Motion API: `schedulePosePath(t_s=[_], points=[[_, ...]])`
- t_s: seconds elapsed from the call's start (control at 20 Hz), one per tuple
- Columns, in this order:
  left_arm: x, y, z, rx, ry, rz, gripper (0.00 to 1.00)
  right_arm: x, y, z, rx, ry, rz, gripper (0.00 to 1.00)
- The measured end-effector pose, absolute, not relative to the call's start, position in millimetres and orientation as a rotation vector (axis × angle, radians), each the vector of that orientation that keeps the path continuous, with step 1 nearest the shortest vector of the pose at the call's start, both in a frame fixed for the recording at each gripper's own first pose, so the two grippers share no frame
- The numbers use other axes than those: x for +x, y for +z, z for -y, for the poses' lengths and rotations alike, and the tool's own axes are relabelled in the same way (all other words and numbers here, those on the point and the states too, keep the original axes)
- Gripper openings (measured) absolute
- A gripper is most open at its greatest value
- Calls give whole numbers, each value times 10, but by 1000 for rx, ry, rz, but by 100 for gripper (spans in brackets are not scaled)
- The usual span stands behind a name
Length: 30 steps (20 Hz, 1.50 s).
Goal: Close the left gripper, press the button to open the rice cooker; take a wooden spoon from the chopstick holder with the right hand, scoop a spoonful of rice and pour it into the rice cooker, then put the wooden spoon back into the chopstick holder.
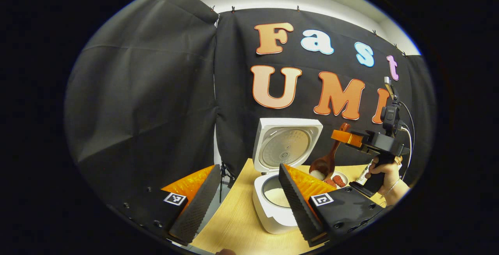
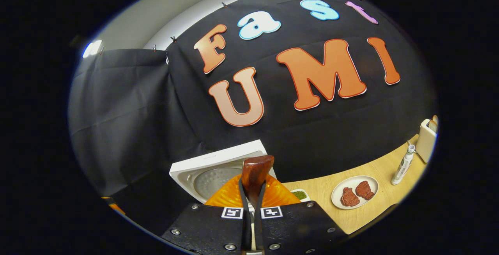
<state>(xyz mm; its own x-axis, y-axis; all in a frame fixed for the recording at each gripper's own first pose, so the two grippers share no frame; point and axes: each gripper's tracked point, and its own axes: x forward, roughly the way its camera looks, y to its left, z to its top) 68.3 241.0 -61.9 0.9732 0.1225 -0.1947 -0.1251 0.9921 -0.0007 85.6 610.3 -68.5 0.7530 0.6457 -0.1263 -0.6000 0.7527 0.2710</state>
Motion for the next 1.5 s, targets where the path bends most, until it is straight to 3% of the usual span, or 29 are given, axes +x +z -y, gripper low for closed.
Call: schedulePosePath(t_s=[1.05, 1.3, 1.5], points=[[651, -767, -2530, -22, 160, -231, 100, 283, -728, -6503, -197, 883, 29, 2], [646, -724, -2520, -24, 161, -222, 100, 302, -608, -6368, -75, 872, -22, 2], [672, -674, -2436, -29, 149, -216, 100, 510, -417, -5972, 111, 793, -84, 2]])
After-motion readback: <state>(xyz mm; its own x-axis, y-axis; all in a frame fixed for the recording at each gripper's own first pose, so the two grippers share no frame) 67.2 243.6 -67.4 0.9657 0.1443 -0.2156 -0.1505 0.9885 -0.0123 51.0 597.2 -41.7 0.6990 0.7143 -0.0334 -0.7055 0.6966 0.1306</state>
